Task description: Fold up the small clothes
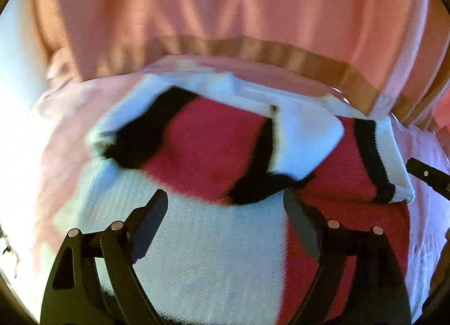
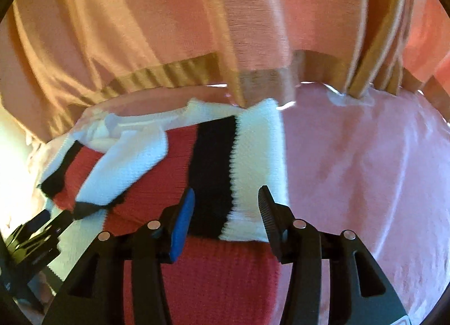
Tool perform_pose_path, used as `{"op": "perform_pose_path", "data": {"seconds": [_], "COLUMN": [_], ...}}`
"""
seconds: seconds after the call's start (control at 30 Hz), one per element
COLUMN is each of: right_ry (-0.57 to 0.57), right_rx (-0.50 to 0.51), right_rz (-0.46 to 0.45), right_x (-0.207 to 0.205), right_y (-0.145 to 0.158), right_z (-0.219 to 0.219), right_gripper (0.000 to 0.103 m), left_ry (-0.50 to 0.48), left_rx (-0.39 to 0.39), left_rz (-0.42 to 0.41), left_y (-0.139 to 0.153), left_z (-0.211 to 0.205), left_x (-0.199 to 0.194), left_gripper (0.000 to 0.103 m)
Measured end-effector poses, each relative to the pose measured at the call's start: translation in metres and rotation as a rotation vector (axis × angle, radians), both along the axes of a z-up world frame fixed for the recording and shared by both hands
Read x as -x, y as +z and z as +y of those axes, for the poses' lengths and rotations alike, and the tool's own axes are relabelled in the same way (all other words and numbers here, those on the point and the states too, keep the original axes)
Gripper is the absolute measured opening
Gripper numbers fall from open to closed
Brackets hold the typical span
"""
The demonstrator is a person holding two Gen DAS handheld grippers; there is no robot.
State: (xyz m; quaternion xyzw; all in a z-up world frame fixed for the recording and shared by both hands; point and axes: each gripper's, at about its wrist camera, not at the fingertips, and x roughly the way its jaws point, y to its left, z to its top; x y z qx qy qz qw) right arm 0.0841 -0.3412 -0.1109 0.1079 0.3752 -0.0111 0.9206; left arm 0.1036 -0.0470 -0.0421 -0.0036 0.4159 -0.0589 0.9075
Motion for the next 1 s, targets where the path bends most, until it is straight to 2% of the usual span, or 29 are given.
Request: {"op": "perform_pose_path", "data": {"seconds": [0.1, 0.17, 0.23, 0.33, 0.37, 0.53, 0.57, 0.6, 0.67, 0.8, 0.87, 0.93, 1.0], "right_ry": [0.064, 0.093, 0.117, 0.135, 0.135, 0.101, 0.101, 0.114, 0.127, 0.123, 0.130, 0.134, 0.116], "right_rx": [0.026, 0.062, 0.056, 0.080, 0.109, 0.221, 0.241, 0.248, 0.208, 0.090, 0.055, 0.079, 0.074], "right_rz": [0.004, -0.005, 0.005, 0.015, 0.036, 0.138, 0.158, 0.178, 0.152, -0.015, -0.040, 0.044, 0.162], "right_x": [-0.006, -0.012, -0.026, -0.055, -0.070, -0.117, -0.122, -0.125, -0.116, -0.055, -0.026, -0.018, -0.017], "right_y": [0.002, 0.007, 0.011, 0.018, 0.019, -0.003, -0.010, -0.017, -0.011, 0.037, 0.039, 0.012, -0.025], "right_z": [0.027, 0.050, 0.074, 0.111, 0.125, 0.156, 0.158, 0.159, 0.151, 0.111, 0.086, 0.068, 0.049], "right_gripper": [0.052, 0.053, 0.053, 0.062, 0.069, 0.069, 0.062, 0.033, 0.011, 0.011, 0.014, 0.022, 0.025], "left_ry": [0.038, 0.037, 0.030, 0.010, 0.008, -0.002, -0.003, -0.003, -0.005, -0.001, -0.001, 0.001, 0.000], "left_rx": [-0.023, -0.016, -0.008, 0.002, 0.007, 0.010, 0.009, 0.007, 0.009, 0.030, 0.044, 0.053, 0.064], "left_rz": [-0.022, -0.024, -0.016, 0.008, 0.009, 0.007, 0.009, 0.013, 0.019, 0.028, 0.032, 0.048, 0.072], "left_y": [0.005, 0.002, 0.003, 0.000, 0.001, 0.003, 0.002, 0.002, 0.001, 0.005, 0.006, 0.003, 0.000], "left_z": [0.023, 0.028, 0.034, 0.040, 0.043, 0.053, 0.054, 0.057, 0.062, 0.073, 0.075, 0.075, 0.070], "left_x": [0.007, 0.008, 0.003, 0.006, 0.007, 0.010, 0.010, 0.010, 0.010, 0.010, 0.010, 0.007, 0.002], "left_gripper": [0.082, 0.082, 0.082, 0.082, 0.082, 0.082, 0.082, 0.082, 0.082, 0.082, 0.082, 0.082, 0.082]}}
